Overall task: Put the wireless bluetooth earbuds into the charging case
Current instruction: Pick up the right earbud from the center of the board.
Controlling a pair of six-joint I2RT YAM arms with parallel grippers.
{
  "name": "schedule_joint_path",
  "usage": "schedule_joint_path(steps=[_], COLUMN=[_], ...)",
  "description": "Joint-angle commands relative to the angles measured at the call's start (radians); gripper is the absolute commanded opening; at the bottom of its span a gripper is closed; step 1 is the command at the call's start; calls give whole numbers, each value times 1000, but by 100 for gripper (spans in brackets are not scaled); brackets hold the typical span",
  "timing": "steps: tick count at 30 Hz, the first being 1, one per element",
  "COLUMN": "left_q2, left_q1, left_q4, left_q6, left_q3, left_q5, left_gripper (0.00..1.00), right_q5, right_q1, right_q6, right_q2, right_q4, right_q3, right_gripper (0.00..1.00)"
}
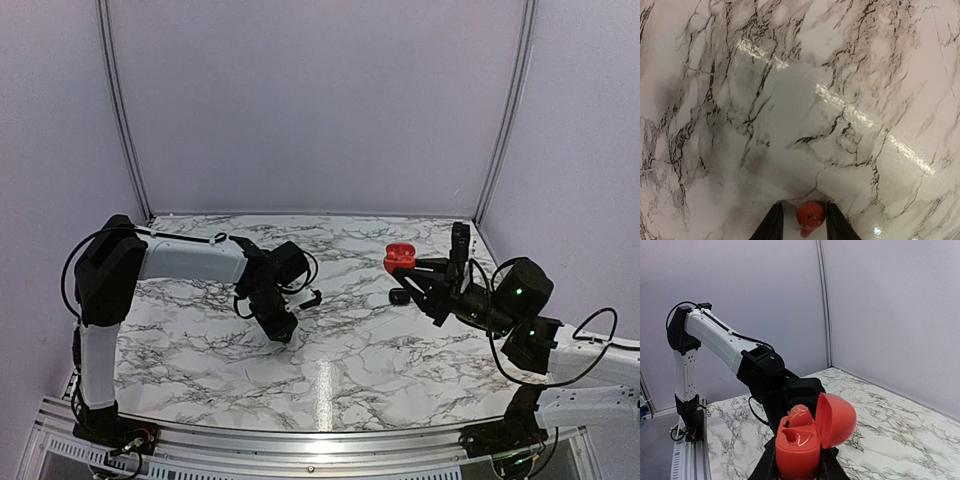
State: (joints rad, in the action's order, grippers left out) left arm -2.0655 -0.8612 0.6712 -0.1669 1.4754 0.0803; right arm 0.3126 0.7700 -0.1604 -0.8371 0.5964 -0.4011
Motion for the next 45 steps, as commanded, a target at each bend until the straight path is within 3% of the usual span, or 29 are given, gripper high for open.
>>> schedule_joint_path(steps=[1,6,14,19,23,34,45], left_q2=[-45,-32,142,235,217,152,126], left_q1=[-2,-3,-6,-40,-73,-107,-113], left_q4=[61,67,67,72,106,199,248], left_q6=[-24,-10,90,144,161,188,175], left_q3=[39,19,-176,-269,-306,-251,-207], left_q5=[-16,-8,17,54,36,-73,-115], left_gripper=[29,19,11,11,14,26,17], right_q5=[3,0,8,24,32,31,30], right_q1=[-7,-7,-7,-7,-7,-5,-6], right_q6=[2,3,0,-5,-2,2,11], right_q2=[12,12,5,-19,-32,-25,-25], right_q4=[5,3,7,20,14,-4,-20], right_q3=[-19,-19,-22,-27,-38,-44,-52], right_gripper=[0,0,0,0,0,0,0])
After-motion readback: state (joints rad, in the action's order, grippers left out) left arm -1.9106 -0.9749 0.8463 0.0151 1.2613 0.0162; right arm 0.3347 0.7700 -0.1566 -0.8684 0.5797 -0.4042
